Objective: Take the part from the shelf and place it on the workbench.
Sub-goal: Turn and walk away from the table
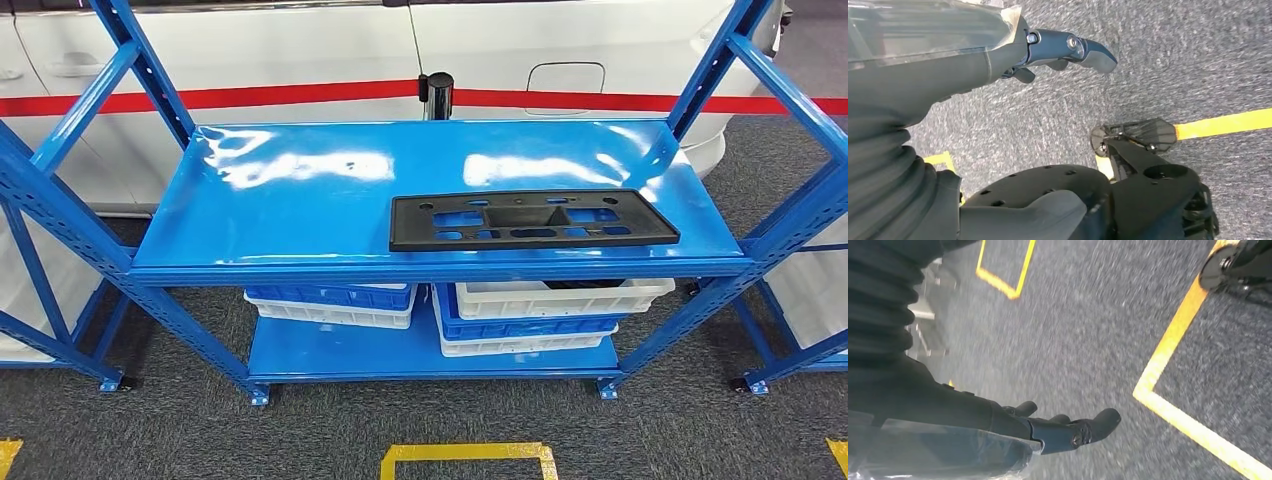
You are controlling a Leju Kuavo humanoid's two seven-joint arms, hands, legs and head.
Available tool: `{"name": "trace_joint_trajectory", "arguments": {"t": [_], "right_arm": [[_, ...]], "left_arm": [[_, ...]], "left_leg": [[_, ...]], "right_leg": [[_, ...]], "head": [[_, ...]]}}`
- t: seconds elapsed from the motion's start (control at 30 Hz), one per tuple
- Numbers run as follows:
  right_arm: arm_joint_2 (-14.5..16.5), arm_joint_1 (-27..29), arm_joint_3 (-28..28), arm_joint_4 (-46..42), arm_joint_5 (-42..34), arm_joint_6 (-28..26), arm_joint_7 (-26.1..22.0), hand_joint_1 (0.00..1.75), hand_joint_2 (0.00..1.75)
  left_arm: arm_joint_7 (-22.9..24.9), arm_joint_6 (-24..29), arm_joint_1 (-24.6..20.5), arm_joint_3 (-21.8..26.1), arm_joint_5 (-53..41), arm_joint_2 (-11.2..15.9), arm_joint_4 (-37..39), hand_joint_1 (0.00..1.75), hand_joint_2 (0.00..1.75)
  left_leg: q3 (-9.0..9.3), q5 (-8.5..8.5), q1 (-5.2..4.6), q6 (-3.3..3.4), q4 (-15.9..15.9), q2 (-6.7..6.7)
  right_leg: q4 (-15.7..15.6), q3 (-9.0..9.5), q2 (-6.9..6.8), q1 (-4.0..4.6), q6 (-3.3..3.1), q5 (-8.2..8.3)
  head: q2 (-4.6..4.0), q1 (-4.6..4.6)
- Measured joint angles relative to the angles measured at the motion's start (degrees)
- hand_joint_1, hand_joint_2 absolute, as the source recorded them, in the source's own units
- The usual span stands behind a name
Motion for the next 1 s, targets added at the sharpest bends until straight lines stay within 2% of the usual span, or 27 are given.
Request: {"name": "trace_joint_trajectory", "arguments": {"t": [0.03, 0.07, 0.67, 0.7, 0.8, 0.83, 0.97, 1.0], "right_arm": [[-0.1, 0.4, 0.5, -0.2, -1.9, 0.3, -0.3, 0.0, 1.31], [-0.2, 0.8, 0.9, -0.5, -3.8, 0.5, -0.6, 0.0, 1.75], [-2.1, 8.0, 10.0, -5.7, -37.9, 5.3, -5.5, 0.0, 1.75], [-2.2, 8.4, 10.5, -6.0, -39.8, 5.6, -5.8, 0.0, 1.75], [-2.5, 9.5, 11.8, -6.8, -45.5, 6.4, -6.6, 0.0, 1.75], [-2.6, 9.8, 12.3, -7.1, -47.3, 6.6, -6.9, 0.0, 1.75], [-2.8, 10.8, 13.6, -7.8, -53.3, 7.5, -7.8, 0.0, 0.0], [-2.9, 10.9, 13.8, -8.0, -53.9, 7.6, -7.9, 0.0, 0.0]], "left_arm": [[0.2, -0.2, 0.3, -0.2, 0.7, 0.2, -0.3, 0.0, 0.0], [0.3, -0.4, 0.6, -0.5, 1.4, 0.4, -0.5, 0.0, 0.0], [3.1, -3.5, 6.9, -5.6, 13.5, 4.1, -6.0, 0.0, 0.0], [3.3, -3.7, 7.2, -5.8, 14.2, 4.4, -6.3, 0.0, 0.44], [3.7, -4.2, 8.1, -6.7, 16.3, 4.9, -7.1, 0.0, 0.44], [3.9, -4.4, 8.4, -6.9, 16.9, 5.1, -7.4, 0.0, 0.0], [4.3, -4.8, 9.3, -7.7, 19.0, 5.6, -8.2, 0.0, 0.0], [4.4, -4.9, 9.4, -7.8, 19.2, 5.6, -8.4, 0.0, 0.0]], "left_leg": [[0.01, -0.01, 0.01, 0.01, 0.0, 0.0], [0.01, -0.01, 0.03, 0.01, 0.0, 0.0], [0.03, -0.02, 0.3, -0.04, 0.0, 0.0], [0.02, -0.02, 0.3, -0.04, 0.0, 0.0], [0.02, -0.02, 0.3, -0.04, 0.0, 0.0], [0.02, -0.02, 0.3, -0.04, 0.0, 0.0], [0.03, -0.07, 0.3, -0.06, 0.0, 0.0], [0.03, -0.1, 0.3, -0.08, 0.0, 0.0]], "right_leg": [[0.0, 0.0, 0.0, 0.0, 0.02, -0.01], [0.0, 0.01, 0.0, 0.01, 0.02, -0.01], [0.0, 0.0, 0.0, 0.19, -0.02, -0.03], [0.0, 0.0, 0.0, 0.19, -0.02, -0.03], [0.0, 0.0, 0.0, 0.19, -0.02, -0.03], [0.0, 0.0, 0.0, 0.19, -0.02, -0.03], [0.0, -0.23, 0.0, 0.19, -0.02, -0.05], [0.0, -0.36, 0.0, 0.19, 0.0, -0.08]], "head": [[0.0, 0.0], [0.0, 0.0], [0.0, -0.01], [0.0, -0.01], [0.0, -0.01], [0.0, -0.01], [0.0, -0.01], [0.0, -0.01]]}}
